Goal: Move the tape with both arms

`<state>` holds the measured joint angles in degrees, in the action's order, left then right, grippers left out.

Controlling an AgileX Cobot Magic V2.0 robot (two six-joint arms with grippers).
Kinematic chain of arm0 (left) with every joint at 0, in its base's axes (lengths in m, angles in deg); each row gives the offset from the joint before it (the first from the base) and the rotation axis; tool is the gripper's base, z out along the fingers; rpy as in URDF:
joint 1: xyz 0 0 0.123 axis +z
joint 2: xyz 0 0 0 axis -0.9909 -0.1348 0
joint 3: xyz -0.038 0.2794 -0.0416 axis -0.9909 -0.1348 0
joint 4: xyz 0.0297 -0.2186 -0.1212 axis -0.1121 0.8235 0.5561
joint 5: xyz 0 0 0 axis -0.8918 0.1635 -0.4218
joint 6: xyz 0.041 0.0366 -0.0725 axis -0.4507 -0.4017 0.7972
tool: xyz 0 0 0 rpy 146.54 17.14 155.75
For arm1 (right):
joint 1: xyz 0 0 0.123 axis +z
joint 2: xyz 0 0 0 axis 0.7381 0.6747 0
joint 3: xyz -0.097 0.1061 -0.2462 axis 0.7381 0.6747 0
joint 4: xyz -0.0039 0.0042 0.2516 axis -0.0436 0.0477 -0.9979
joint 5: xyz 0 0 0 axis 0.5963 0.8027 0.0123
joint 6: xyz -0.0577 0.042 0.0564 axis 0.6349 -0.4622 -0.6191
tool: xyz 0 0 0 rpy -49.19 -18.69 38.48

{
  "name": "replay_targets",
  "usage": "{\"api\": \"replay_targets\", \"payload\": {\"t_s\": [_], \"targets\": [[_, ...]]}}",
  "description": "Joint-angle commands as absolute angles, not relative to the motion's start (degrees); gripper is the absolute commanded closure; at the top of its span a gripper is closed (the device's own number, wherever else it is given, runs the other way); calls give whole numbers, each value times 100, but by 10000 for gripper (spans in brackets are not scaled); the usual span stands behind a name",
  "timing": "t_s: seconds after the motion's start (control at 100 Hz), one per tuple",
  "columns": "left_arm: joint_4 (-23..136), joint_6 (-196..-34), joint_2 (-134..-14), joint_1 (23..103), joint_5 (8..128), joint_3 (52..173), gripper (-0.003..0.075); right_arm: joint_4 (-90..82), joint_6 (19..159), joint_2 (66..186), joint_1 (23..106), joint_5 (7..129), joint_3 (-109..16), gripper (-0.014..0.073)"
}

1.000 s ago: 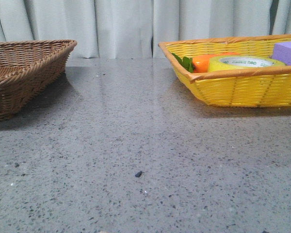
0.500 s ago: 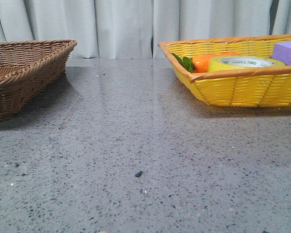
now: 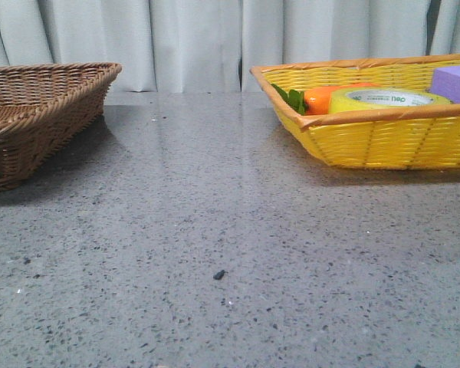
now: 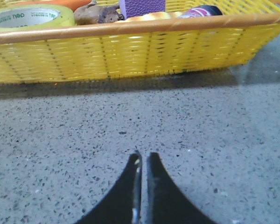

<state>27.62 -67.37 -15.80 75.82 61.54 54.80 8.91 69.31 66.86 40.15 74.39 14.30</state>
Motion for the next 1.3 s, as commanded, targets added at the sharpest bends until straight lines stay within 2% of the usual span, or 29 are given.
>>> {"api": "replay_targets", "payload": {"t_s": [0.0,0.65,1.17,1.29], "targets": [[2749,-6710,-1418,7595,6460,5422,741,896,6954,6572,3978,7353,1556,660],[2749,-6710,-1418,7595,7096,5422,741,896,6954,6572,3978,7197,1556,660],[2735,-6710,-1418,7595,7220,5422,741,896,6954,6572,3978,6054,1556,660],[2735,-6710,-1418,7595,7677,5422,741,896,6954,6572,3978,5440,1556,660]]}}
